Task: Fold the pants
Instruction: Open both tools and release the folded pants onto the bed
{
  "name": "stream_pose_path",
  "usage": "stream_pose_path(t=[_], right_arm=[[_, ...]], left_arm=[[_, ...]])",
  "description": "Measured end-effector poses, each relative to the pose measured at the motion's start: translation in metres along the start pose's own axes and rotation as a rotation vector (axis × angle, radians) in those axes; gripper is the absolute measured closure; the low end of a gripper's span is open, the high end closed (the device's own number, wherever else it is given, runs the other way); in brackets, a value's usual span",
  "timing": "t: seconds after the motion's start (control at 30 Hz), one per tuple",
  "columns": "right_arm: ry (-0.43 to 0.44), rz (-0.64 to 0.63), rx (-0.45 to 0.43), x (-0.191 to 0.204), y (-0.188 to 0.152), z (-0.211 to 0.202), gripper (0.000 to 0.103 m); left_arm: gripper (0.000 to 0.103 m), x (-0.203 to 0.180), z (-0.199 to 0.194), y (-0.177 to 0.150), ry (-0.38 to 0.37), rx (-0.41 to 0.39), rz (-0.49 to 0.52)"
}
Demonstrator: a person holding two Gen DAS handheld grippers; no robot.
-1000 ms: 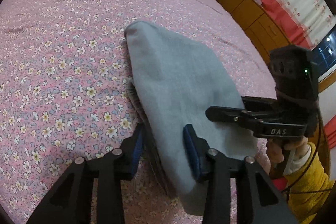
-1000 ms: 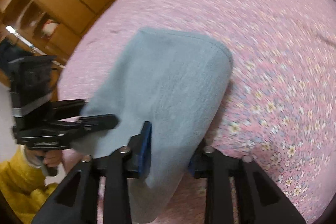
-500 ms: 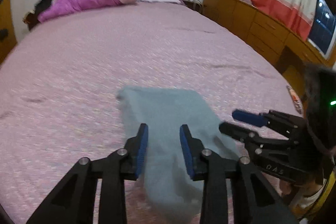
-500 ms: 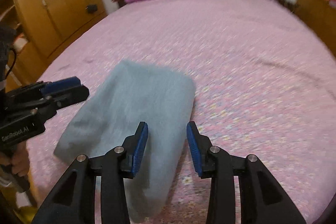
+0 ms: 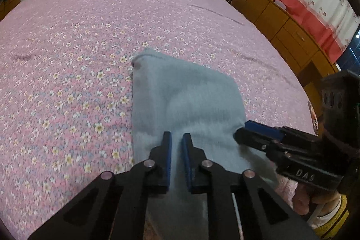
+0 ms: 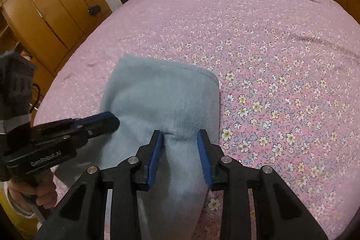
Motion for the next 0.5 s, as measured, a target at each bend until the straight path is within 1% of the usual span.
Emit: stream_pose_path(t=[0.1,0.23,0.3,0.4,0.5], right_arm=[[0.016,0.012,0.003,0.001,-0.006,-0.014,0.077],[0.002,-0.032,-0.016,0.012,-0.022,-0.035,0.077],[0.016,-0.038,-0.014,0.015,-0.032,-0.043,0.077],[0.007,-0.027,-0.021,0.016,-0.047,-0.049,0.078],[-0.014,-0.016,-0.016,0.014,-0.067,-0.046,0.077]], left_arm=[[0.091,-0.002,-0.014,-0.013,0.0,0.004,0.015],[0.091,-0.006,-0.028,-0.034,0.015,0.01,0.032],[0.091,-0.006,-0.034,-0.042,0.029,0.005,0.037],[0.09,-0.009,-0.032,-0.054,0.068,0.006,0.054],[0.09,-0.004,-0.029,-0.066,0.089,-0.005,0.04]])
Point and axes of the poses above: each gripper's, at about its wrist camera, not at the fingertips, and z roughly the way its jaws point, x to its left, y to its top, the point moved 4 cm from there along z, roughly the way its jaws point, and after that the axes turned 4 degrees about -y, right-handed, at the moved point
